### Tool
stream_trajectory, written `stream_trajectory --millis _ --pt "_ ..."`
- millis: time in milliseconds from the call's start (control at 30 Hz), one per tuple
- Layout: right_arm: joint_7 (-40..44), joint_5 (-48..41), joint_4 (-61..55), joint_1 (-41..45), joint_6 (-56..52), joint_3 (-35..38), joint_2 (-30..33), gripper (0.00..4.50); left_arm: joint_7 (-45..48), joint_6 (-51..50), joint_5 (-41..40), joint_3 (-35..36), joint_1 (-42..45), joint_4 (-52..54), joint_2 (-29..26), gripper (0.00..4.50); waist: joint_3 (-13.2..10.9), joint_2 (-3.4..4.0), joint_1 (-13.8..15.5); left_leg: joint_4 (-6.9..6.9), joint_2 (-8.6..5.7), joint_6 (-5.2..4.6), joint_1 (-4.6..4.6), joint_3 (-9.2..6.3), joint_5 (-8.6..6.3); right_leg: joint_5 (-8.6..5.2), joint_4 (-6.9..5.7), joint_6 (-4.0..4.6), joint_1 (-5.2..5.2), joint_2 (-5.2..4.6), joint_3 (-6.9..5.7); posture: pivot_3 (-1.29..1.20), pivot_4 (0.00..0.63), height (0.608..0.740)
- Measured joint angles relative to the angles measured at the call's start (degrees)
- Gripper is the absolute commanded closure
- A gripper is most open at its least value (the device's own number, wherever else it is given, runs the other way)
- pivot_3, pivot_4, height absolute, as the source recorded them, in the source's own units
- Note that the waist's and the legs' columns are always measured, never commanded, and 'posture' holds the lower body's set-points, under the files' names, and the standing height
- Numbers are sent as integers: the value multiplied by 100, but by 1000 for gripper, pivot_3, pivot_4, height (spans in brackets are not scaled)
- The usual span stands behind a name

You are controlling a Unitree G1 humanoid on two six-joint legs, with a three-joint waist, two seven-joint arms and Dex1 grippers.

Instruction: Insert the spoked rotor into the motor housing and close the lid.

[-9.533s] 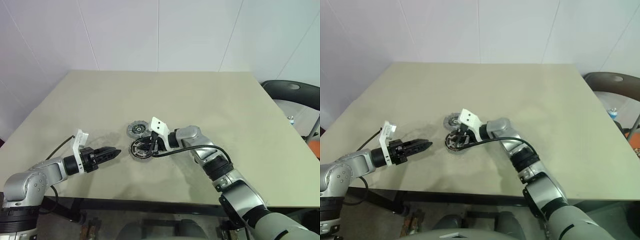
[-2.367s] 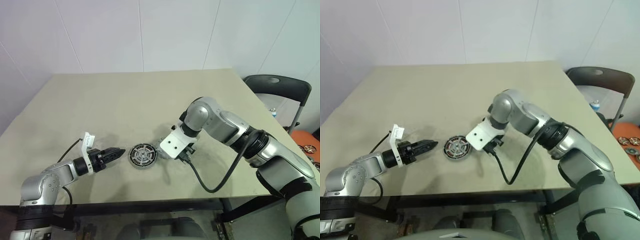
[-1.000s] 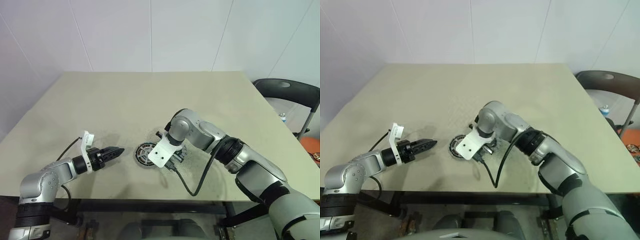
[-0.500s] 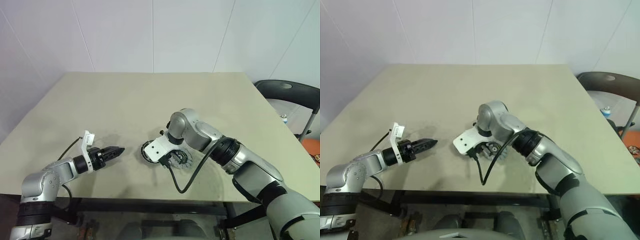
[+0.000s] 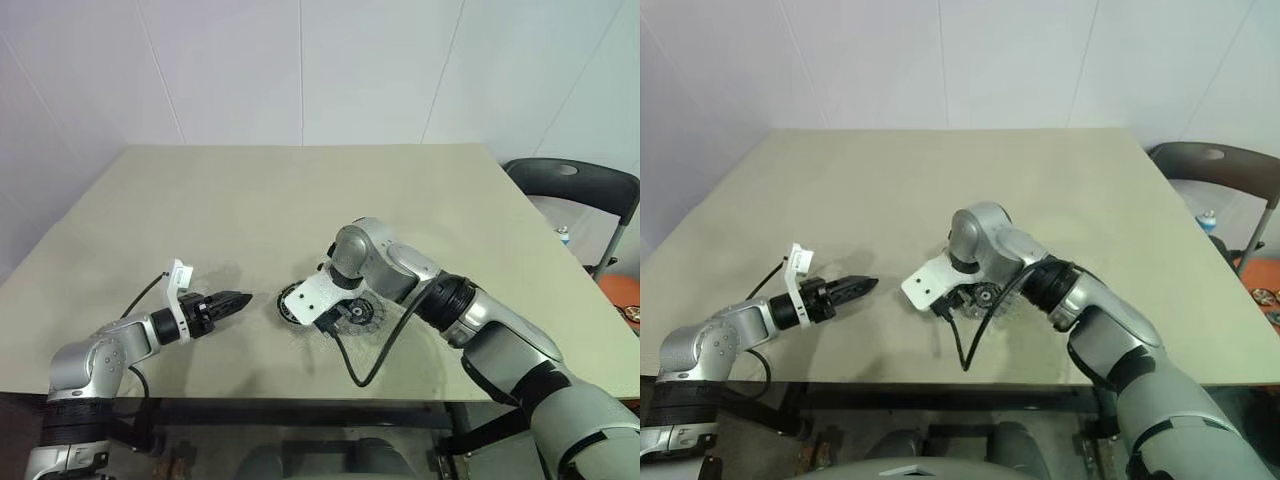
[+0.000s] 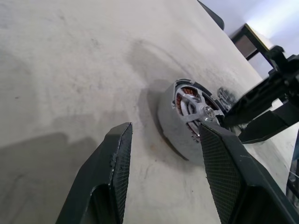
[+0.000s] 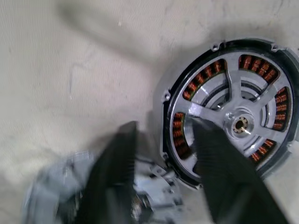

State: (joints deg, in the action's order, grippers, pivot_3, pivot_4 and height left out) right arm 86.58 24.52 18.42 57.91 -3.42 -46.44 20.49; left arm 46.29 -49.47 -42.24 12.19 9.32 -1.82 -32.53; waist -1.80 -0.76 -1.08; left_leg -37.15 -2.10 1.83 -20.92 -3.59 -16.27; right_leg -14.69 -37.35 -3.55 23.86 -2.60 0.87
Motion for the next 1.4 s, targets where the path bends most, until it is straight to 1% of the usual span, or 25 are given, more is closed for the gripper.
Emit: stream_trajectory --millis 100,233,300,333,400,533,600,667,733,800,900,967,1000,1033,1067,1100,1167,1267,1333,1400 --pt "-13 7 94 74 602 -19 106 2334 -7 -2 0 6 -13 8 -3 2074 -1 0 1 0 0 0 0 0 0 0 0 0 0 0 0 0 0 740" --pt "40 -21 92 198 1514 4 518 2334 -21 -5 -1 19 -29 32 -2 2074 -2 0 24 0 -1 0 11 0 0 0 5 0 -14 -1 -1 0 0 740" --pt "62 -122 91 208 1725 96 667 2334 -27 -5 -2 25 -33 35 -1 2074 -8 1 19 8 0 -1 39 0 -1 -1 12 0 -39 0 -1 0 0 740" --pt "140 -306 62 214 1702 279 745 2334 -29 -6 -6 30 -35 53 3 2074 -11 3 19 10 1 -2 48 0 -1 -1 15 0 -47 1 -1 0 0 740" --pt "258 -614 -56 256 1435 632 823 2334 -30 -8 -11 33 -44 85 10 2074 -12 3 10 10 3 -2 51 0 -1 -1 14 0 -49 2 -1 0 0 740" --pt "506 -1457 -691 278 116 1490 1041 2334 -25 -23 -27 32 -63 122 20 2074 -11 2 31 10 4 -2 50 -3 -1 -1 16 0 -50 1 -1 0 0 740" --pt "432 -1731 -1067 53 -438 1875 1142 2334 -20 -26 -27 31 -53 124 16 2074 -7 -5 53 9 4 -4 51 -5 -3 -1 21 1 -56 -1 -3 0 0 740" --pt "79 -1899 -1277 -375 -840 2218 1217 2334 -17 -34 -26 27 -20 105 2 2074 -6 -8 70 5 1 -6 52 -7 -4 -3 24 3 -62 -5 -5 0 0 740" --pt "-483 -2010 -1284 -875 -1217 2613 1207 2334 -12 -36 -26 32 53 71 -14 2074 -8 -7 75 -1 0 -6 50 -4 -4 -5 26 6 -65 -7 -2 0 0 740" --pt "-1334 -2179 -1242 -1320 -1965 3214 1005 2334 8 -37 -23 28 112 48 -61 2074 -9 -5 59 2 -1 -6 50 -1 -3 -6 25 9 -61 -7 2 0 0 740" --pt "-2368 -2231 -1270 -1954 -2456 3842 969 2915 34 -61 -28 12 278 33 -60 2074 -7 -9 64 9 0 -7 49 -2 -4 -4 27 5 -59 -6 1 0 0 740" --pt "-2994 -2342 -1371 -2601 -2841 4293 830 3643 50 -134 -35 15 300 28 -101 2074 -10 -4 60 14 0 -12 42 1 -7 -3 29 3 -52 -6 3 0 0 740" --pt "-3198 -2460 -1467 -2810 -3140 4476 696 3903 67 -156 -34 9 326 13 -117 2074 -13 0 51 14 1 -12 40 2 -7 -3 28 2 -48 -6 5 0 0 740" --pt "-3384 -2600 -1610 -2971 -3488 4625 574 4254 95 -175 -35 -4 390 1 -122 2074 -16 5 37 14 2 -12 40 5 -7 -2 26 1 -45 -5 9 0 0 740" --pt "-3514 -2735 -1785 -3091 -3792 4715 518 4461 113 -194 -36 -13 476 -2 -127 2074 -20 10 28 13 2 -13 41 6 -7 -2 24 2 -46 -4 11 0 0 740" --pt "-3577 -2825 -1899 -3126 -3965 4739 518 4334 126 -203 -37 -13 529 -1 -155 2074 -22 14 17 12 2 -13 47 10 -7 -2 23 2 -47 -1 14 0 0 740" --pt "-3877 -2978 -2141 -3246 -4160 4957 481 3818 196 -244 -30 -24 614 -25 -234 2074 -22 13 23 11 4 -14 55 8 -7 -3 25 1 -59 3 13 0 0 740" --pt "-4349 -3046 -2146 -3582 -4203 5203 476 2845 254 -271 1 -36 667 -138 -317 2074 -23 10 48 6 1 -16 54 9 -7 -5 30 1 -66 4 10 0 0 740" --pt "-4480 -3066 -2119 -3799 -4313 5216 496 2211 274 -282 26 -45 686 -197 -336 2074 -24 10 49 5 0 -19 53 10 -8 -5 30 0 -66 4 11 0 0 740" --pt "-4494 -3274 -2102 -4016 -4635 5265 517 2211 326 -286 45 -80 718 -246 -339 2074 -24 10 40 5 0 -20 54 11 -8 -5 30 -1 -66 4 12 0 0 740"
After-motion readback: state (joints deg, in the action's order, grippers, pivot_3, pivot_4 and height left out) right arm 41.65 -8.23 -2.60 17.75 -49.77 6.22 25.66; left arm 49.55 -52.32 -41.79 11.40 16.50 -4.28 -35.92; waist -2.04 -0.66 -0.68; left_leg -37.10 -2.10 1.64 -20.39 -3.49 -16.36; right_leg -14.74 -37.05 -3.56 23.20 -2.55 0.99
